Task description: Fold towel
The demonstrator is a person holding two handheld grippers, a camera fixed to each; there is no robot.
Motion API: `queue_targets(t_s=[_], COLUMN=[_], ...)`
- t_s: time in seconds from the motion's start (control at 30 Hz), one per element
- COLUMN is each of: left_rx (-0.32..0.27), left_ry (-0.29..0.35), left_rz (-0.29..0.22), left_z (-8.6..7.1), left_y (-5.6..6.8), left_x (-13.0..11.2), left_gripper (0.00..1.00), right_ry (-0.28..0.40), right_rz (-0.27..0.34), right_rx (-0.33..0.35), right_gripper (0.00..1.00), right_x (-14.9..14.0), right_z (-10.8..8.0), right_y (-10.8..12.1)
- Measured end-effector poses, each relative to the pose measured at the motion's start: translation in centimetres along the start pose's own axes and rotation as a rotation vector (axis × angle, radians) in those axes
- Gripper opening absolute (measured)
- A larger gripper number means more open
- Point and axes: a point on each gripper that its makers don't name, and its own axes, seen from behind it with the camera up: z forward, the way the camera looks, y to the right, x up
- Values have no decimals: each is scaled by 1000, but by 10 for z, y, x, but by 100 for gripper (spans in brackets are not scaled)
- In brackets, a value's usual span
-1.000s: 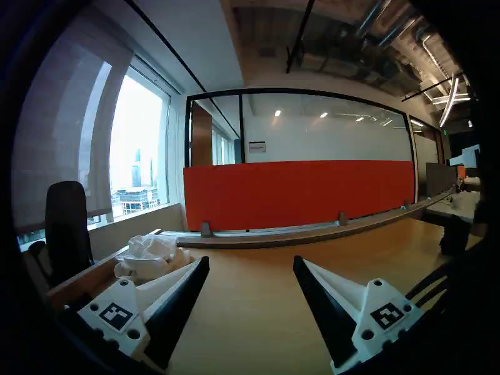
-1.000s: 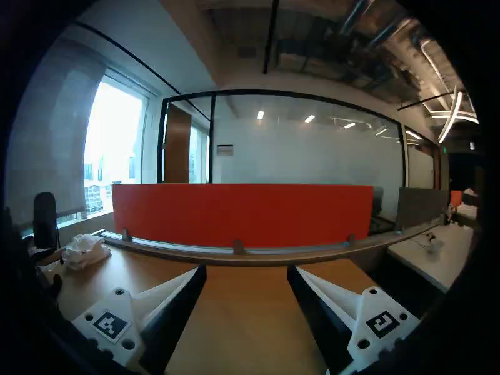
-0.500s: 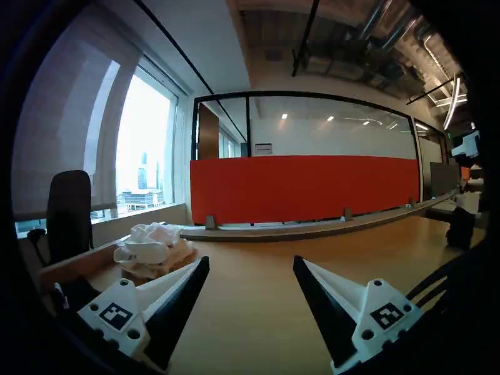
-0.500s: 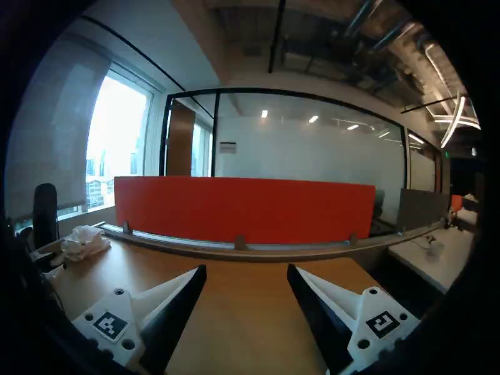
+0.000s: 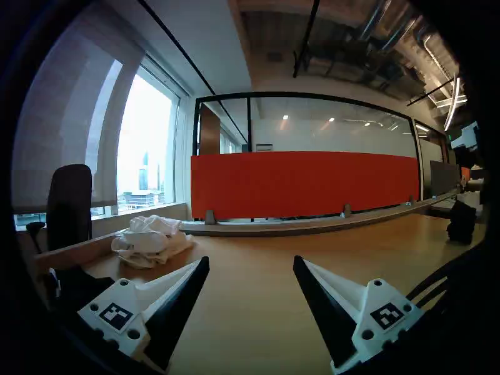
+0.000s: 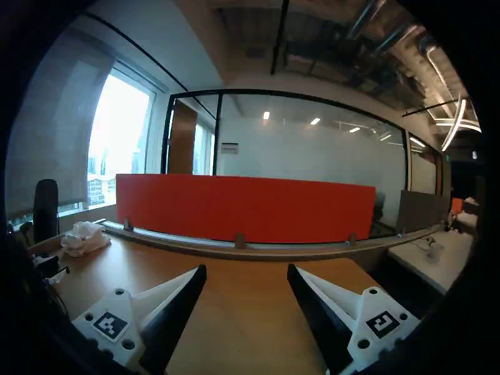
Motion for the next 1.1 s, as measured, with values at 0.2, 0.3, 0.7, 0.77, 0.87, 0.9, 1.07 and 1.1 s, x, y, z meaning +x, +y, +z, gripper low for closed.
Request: queue_targets(t_s=[0.2,0.3,0.7,0.77,0.87,0.9,1.07,1.1], left_rx=[4,8,7,7,8,8,8,8], left_ry=[-8,-17,-27,-27,-27,-27,-27,-27], left_rz=[-16,-15,-14,-14,-15,-15,-14,-14], left_z=[3,4,6,7,7,7,8,8], left_y=[-4,-4,-4,-4,-4,-4,-3,-3], left_x=[-6,-8,-12,-13,-13,-14,-15,-15], left_gripper=[100,100,100,100,100,100,100,100], right_ry=[7,8,21,26,35,39,55,58], right_rz=[-5,-10,-10,-9,-12,-14,-27,-30], right_rx=[2,0,2,4,0,-3,-20,-21], right_gripper=[100,100,100,100,100,100,100,100], right_x=[1,4,8,10,13,14,18,18], right_z=[-2,-2,-1,0,2,3,5,6], right_y=[2,3,8,8,12,14,23,24])
